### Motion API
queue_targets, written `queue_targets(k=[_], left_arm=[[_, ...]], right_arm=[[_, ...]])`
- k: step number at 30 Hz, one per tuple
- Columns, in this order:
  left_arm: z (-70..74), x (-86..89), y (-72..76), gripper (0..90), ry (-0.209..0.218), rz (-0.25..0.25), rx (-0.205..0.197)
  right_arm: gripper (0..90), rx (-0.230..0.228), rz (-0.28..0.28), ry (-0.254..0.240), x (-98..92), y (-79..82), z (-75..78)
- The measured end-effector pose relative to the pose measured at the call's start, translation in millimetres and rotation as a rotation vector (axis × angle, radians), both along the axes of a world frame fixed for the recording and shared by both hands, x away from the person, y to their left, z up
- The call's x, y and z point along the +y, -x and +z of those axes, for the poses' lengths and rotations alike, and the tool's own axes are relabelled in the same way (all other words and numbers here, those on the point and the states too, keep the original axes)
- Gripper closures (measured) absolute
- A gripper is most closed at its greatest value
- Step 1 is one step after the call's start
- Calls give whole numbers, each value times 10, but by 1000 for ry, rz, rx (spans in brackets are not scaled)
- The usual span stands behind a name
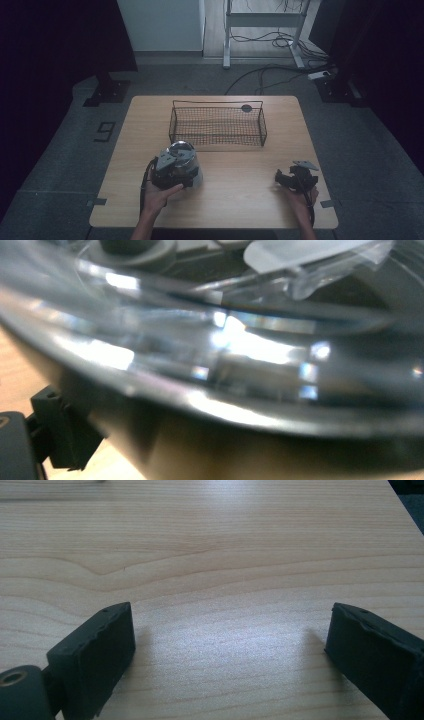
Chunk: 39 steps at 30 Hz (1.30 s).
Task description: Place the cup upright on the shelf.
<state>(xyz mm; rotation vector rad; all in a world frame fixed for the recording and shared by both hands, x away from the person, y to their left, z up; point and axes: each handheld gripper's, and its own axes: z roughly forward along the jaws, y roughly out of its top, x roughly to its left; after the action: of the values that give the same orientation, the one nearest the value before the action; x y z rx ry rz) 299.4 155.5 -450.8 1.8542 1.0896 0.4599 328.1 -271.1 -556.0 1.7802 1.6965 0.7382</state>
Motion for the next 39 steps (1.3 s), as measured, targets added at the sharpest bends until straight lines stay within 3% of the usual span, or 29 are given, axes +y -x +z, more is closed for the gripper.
queue_targets(k=[8, 15, 23, 39], left_arm=[[191, -45, -76, 39, -2, -14, -26], [326, -50, -155, 39, 14, 4, -35], [375, 4, -255, 39, 31, 29, -25], [515, -33, -382, 39, -7, 36, -48]], right_arm=[[55, 0, -2, 0, 0, 1, 1], [56, 0, -2, -1, 0, 0, 0], [58, -1, -1, 0, 0, 1, 1], [62, -3, 1, 0, 1, 1, 1]])
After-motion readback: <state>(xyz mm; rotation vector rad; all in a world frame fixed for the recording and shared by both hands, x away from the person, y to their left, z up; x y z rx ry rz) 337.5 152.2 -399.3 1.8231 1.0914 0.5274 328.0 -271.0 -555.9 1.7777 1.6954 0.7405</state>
